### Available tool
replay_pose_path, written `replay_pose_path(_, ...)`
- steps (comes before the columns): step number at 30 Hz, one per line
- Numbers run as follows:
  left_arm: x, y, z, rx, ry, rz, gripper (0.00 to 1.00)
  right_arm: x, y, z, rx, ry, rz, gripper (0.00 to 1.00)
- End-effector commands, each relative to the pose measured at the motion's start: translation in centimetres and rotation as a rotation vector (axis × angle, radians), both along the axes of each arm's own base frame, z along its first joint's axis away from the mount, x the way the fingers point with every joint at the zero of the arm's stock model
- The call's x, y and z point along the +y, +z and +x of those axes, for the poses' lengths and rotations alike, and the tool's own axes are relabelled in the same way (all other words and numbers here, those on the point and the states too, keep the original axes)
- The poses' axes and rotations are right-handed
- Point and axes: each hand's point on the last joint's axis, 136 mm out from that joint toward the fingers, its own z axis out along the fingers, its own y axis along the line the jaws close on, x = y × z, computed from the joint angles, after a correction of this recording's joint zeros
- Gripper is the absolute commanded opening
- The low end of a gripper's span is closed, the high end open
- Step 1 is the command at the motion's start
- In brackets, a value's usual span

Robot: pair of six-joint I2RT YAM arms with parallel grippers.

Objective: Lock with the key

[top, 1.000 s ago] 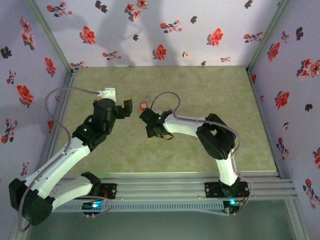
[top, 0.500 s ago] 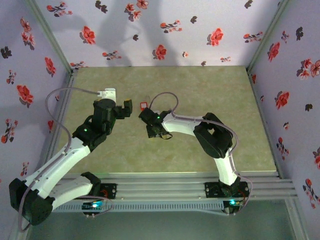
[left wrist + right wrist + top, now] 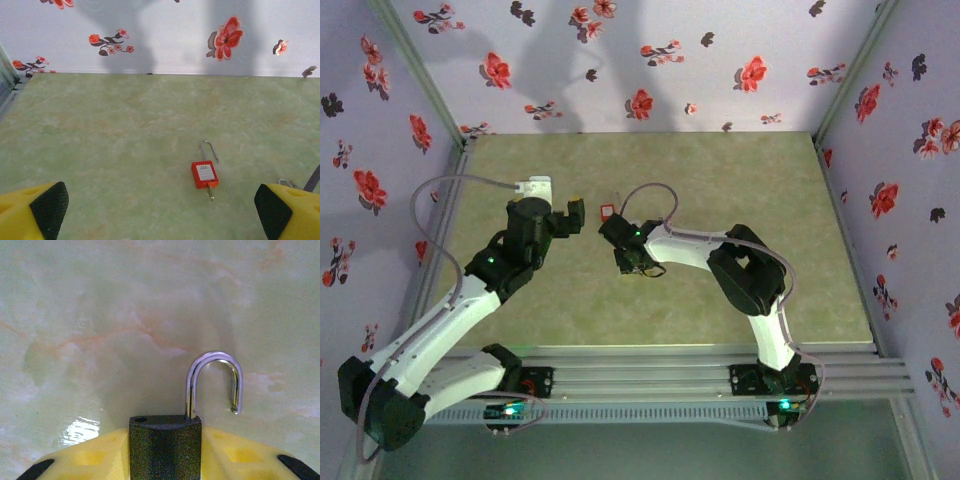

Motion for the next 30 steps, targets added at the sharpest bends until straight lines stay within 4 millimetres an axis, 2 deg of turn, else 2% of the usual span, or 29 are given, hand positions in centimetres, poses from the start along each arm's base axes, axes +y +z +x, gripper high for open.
replay_pose_path(1, 0.4, 0.7, -0.1, -0.036, 0.024, -0.004, 1.00, -0.7, -1.9, -0.4, 0.042, -0.004, -0.032, 0.36)
replay_pose_path(7, 0.5, 0.6, -0.1, -0.035, 0.025, -0.004, 1.00, -0.7, -1.5, -0.7, 0.037, -0.010, -0.005, 0.33)
replay_pose_path(30, 0.4, 0.1, 0.1, -0.016, 0.026, 0.005, 1.00, 0.2, 3.7, -1.3, -0.089, 0.109, 0.186, 0.30)
